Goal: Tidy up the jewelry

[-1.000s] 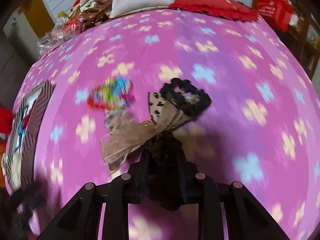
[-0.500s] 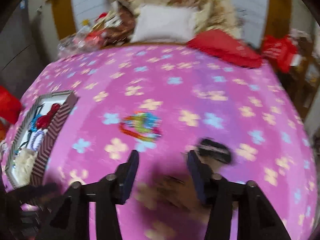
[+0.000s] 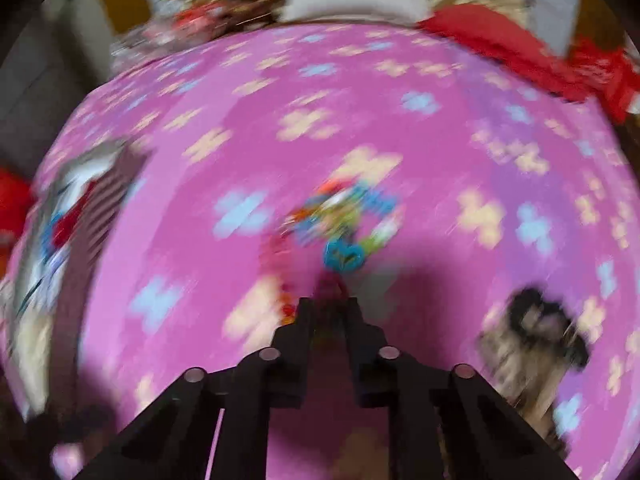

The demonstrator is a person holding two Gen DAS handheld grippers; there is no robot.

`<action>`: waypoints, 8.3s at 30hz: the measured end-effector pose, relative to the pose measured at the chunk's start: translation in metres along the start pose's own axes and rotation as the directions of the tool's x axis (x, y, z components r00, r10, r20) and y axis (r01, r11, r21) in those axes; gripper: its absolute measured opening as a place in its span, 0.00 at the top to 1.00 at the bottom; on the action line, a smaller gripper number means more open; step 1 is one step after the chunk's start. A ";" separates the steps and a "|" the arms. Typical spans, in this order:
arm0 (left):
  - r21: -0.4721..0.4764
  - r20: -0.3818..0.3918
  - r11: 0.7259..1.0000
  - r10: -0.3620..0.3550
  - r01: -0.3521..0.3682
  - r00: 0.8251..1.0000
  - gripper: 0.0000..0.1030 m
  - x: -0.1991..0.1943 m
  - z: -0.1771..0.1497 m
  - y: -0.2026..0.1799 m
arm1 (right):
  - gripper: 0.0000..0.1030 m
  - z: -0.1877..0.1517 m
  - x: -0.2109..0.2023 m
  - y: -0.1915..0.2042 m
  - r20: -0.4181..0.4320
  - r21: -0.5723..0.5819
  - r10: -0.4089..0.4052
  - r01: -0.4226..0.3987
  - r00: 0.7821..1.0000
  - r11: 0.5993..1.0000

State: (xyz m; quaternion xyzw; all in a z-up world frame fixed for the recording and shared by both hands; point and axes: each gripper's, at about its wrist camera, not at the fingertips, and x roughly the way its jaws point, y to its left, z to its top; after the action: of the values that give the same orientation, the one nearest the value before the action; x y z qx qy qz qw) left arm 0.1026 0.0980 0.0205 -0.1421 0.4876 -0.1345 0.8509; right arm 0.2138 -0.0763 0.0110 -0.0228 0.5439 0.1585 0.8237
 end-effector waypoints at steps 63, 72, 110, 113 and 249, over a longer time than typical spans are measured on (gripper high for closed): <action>0.132 0.219 0.977 -0.192 0.165 0.957 0.92 -0.090 0.030 -0.021 | 0.80 -0.109 -0.173 -0.085 0.292 0.198 -0.201 0.147 0.935 0.969; 0.051 0.326 0.989 -0.148 0.139 0.934 0.92 -0.131 0.044 0.030 | 0.80 -0.082 -0.196 -0.008 0.355 0.057 -0.129 0.116 0.926 0.992; -0.430 0.261 0.900 0.196 -0.068 0.945 0.92 -0.106 0.076 0.226 | 0.80 0.010 -0.017 0.234 0.069 -0.379 0.070 -0.039 0.995 0.924; -0.436 0.251 0.897 0.203 -0.077 0.947 0.92 -0.103 0.075 0.227 | 0.80 0.002 -0.005 0.233 0.065 -0.387 0.034 -0.006 0.997 0.922; -0.072 0.323 0.993 0.117 -0.099 0.939 0.89 -0.104 0.118 0.109 | 0.96 0.013 -0.120 0.055 0.354 -0.111 -0.048 0.093 0.934 0.989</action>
State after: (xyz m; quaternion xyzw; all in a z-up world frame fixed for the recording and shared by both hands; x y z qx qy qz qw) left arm 0.1638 0.2496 0.1190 -0.1585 0.3505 -0.0489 0.9217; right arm 0.1661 -0.0498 0.1321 -0.0655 0.3761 0.1644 0.9095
